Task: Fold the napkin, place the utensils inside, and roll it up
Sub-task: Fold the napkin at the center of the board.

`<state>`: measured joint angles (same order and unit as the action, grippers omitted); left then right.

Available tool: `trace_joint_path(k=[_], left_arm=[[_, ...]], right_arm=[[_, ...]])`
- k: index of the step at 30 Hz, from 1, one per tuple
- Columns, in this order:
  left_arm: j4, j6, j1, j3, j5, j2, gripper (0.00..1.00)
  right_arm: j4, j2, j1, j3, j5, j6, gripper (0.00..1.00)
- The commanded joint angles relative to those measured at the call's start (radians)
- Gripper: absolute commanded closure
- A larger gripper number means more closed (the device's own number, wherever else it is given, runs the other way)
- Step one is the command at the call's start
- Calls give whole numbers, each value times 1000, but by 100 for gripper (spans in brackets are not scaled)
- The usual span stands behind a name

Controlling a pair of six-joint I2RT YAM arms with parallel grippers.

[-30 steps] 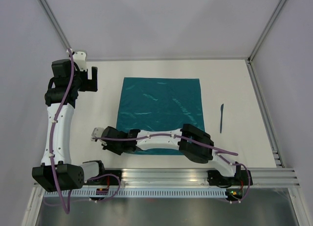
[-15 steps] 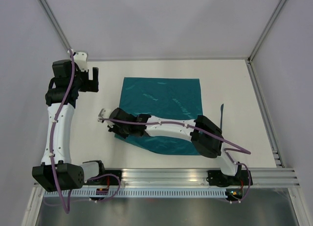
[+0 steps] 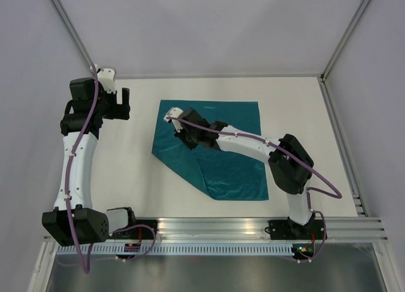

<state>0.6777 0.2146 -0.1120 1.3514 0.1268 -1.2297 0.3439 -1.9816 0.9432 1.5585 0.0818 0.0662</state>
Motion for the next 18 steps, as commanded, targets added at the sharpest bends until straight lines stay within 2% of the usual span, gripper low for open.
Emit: trace_joint_path(k=[1, 6, 18], left_arm=[[-36, -21, -6, -3, 36, -1, 1], [-40, -24, -5, -9, 53, -1, 1], [-44, -27, -6, -9, 63, -5, 1]], right_arm=[[-22, 79, -67, -26, 9, 29, 100], [-86, 101, -174, -83, 18, 56, 100], [-138, 55, -357, -92, 13, 86, 100]])
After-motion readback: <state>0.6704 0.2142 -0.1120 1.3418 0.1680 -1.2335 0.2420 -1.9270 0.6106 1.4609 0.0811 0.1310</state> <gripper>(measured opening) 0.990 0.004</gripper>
